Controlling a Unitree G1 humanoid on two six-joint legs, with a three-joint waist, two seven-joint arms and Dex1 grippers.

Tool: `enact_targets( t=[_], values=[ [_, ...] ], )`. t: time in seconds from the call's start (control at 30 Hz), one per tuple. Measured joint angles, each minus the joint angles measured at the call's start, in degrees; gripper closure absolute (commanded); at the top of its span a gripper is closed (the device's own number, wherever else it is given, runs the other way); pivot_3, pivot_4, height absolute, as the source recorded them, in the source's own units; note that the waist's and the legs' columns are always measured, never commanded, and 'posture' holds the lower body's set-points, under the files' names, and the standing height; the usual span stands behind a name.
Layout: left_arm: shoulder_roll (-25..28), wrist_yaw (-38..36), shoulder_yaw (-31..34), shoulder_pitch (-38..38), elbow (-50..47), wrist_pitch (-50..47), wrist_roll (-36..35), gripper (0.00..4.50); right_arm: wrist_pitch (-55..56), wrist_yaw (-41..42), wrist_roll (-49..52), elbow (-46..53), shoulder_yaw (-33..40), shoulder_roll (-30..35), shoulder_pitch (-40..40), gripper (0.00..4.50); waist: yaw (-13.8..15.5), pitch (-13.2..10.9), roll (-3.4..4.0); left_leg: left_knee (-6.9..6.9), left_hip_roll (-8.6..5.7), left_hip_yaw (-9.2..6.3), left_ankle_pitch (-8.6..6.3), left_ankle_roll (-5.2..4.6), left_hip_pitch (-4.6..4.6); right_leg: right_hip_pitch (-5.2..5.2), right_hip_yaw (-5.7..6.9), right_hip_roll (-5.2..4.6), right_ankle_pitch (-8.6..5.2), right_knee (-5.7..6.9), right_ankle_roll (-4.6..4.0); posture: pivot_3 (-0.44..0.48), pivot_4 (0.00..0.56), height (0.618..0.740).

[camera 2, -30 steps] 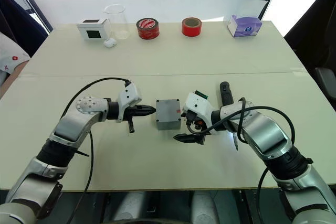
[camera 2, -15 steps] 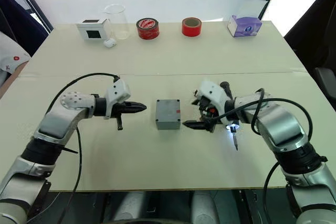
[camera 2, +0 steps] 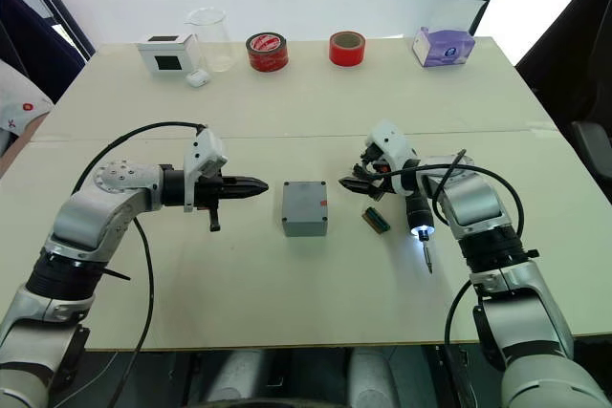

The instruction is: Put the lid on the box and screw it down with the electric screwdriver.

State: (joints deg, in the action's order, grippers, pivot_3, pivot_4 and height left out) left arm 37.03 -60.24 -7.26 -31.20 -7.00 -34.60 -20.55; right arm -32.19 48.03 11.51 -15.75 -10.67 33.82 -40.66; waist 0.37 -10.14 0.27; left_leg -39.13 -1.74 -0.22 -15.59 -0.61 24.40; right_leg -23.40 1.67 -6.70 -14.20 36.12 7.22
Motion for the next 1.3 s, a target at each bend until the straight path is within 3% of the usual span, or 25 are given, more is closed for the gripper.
enact_targets(
  t=[0.1,0.83,0.93,1.03,1.3],
  values=[
    [0.4,0.3,-0.2,0.2,0.0,0.1,0.3,4.5,1.4,0.0,-0.7,-2.1,0.1,-0.7,-0.7,2.74,-0.1,0.0,0.0,0.0,0.01,0.0,0.0,-0.01,0.0,0.0,0.0,0.0,0.0,0.0,0.0,0.0,0.15,0.74],
    [0.7,0.6,-0.9,1.3,0.1,0.6,1.6,4.5,5.0,-0.4,-3.1,-10.2,1.4,-3.0,-2.7,2.74,-0.3,0.0,0.0,0.02,0.01,-0.01,0.01,0.02,0.0,0.0,0.0,0.0,0.0,0.03,0.0,0.0,0.15,0.74],
    [0.8,0.6,-1.0,1.5,0.1,1.3,2.3,4.5,5.0,-0.5,-3.4,-10.4,1.9,-3.0,-2.8,3.4,-0.3,0.0,0.0,0.02,0.01,-0.01,0.01,0.02,0.0,-0.01,0.0,0.0,0.0,0.04,0.0,0.0,0.15,0.74],
    [0.8,0.6,-1.1,1.5,0.1,1.4,2.6,4.5,5.0,-0.4,-3.3,-10.4,2.3,-3.3,-2.8,4.48,-0.4,0.0,0.0,0.02,0.0,-0.01,0.01,0.02,0.0,-0.01,0.0,0.0,0.0,0.03,0.0,0.0,0.15,0.74],
    [0.8,0.4,-1.6,1.5,0.1,1.7,3.2,4.5,5.0,-0.3,-3.5,-10.4,2.4,-3.5,-2.8,4.48,-0.7,0.0,0.0,0.03,0.01,-0.01,0.01,0.02,0.0,0.0,0.0,0.0,0.0,0.04,0.0,0.0,0.15,0.74]
  ],
)
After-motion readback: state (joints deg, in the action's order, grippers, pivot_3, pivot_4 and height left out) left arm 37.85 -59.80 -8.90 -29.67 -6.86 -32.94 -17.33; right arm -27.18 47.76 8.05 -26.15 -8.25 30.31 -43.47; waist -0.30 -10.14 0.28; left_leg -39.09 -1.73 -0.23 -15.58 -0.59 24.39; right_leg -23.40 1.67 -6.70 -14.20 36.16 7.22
